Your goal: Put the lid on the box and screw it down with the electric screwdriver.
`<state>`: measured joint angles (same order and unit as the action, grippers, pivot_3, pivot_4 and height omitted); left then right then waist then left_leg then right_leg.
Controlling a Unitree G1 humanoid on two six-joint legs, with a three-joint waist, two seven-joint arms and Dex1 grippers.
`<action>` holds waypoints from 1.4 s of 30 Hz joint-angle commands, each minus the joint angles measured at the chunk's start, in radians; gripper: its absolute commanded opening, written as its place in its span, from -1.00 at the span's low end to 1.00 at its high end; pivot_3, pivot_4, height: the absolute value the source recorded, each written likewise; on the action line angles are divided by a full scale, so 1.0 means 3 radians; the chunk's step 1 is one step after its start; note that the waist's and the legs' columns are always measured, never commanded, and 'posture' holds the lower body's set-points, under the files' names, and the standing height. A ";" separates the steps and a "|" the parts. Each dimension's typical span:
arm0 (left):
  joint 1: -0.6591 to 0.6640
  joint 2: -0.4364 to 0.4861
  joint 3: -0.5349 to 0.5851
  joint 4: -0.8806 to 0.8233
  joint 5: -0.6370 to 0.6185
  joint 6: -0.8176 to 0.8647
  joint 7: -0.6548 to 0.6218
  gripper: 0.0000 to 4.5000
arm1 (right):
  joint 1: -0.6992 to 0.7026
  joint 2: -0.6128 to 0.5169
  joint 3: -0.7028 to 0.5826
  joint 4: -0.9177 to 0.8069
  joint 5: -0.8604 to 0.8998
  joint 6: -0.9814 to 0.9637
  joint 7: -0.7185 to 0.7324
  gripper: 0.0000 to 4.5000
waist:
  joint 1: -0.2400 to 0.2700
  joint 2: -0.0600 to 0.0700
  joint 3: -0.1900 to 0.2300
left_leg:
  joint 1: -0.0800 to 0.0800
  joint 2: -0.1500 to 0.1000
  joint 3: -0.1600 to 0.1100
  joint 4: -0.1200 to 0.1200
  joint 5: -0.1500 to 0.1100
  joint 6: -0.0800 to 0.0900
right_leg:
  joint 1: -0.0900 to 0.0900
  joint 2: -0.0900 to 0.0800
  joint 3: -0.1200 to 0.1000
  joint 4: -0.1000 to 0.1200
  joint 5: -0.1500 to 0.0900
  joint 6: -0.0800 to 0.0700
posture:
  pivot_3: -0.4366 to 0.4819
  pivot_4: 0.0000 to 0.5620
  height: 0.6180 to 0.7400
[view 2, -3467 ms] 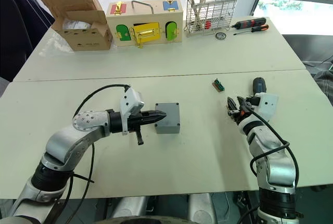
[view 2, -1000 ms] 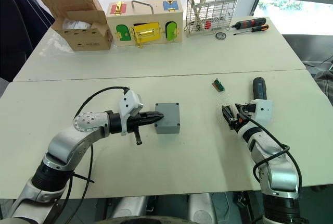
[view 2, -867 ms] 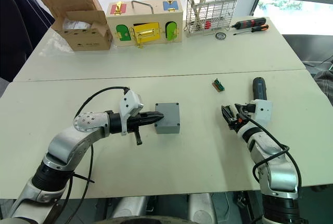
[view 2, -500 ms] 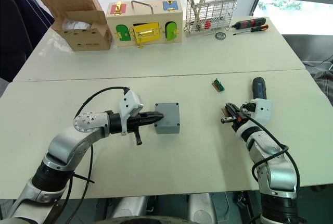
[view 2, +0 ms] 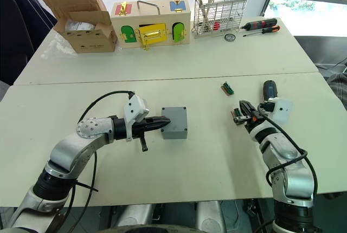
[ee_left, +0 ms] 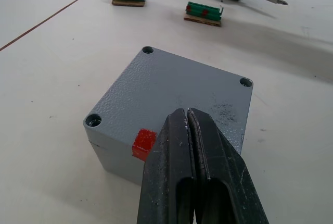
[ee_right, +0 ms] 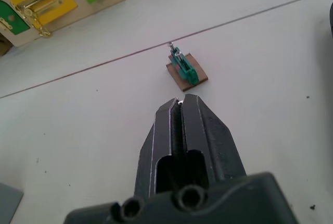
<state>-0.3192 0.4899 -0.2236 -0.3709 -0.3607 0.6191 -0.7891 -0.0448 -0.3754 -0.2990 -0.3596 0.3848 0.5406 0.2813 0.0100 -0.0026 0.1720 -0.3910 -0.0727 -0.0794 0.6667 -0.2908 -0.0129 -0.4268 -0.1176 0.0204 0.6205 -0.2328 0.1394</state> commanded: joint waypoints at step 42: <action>0.0373 0.0444 0.0582 -0.0533 -0.0448 0.0420 0.0266 -1.00 | -0.0842 -0.0264 0.1309 0.0169 0.0145 0.0154 0.1259 -0.98 | -0.0068 -0.0001 0.0001 | -0.0001 0.0002 -0.0002 -0.0001 -0.0001 0.0001 | 0.0001 -0.0003 -0.0004 -0.0007 0.0000 0.0000 | -0.05 -0.47 0.90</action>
<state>-0.1950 0.6248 -0.0446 -0.5128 -0.4973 0.7581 -0.7123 -0.2858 -0.4543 0.0783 -0.2974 0.4363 0.5945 0.6540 -0.0104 -0.0030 0.1723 -0.3913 -0.0723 -0.0801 0.6665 -0.2910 -0.0127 -0.4265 -0.1185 0.0193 0.6184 -0.2328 0.1394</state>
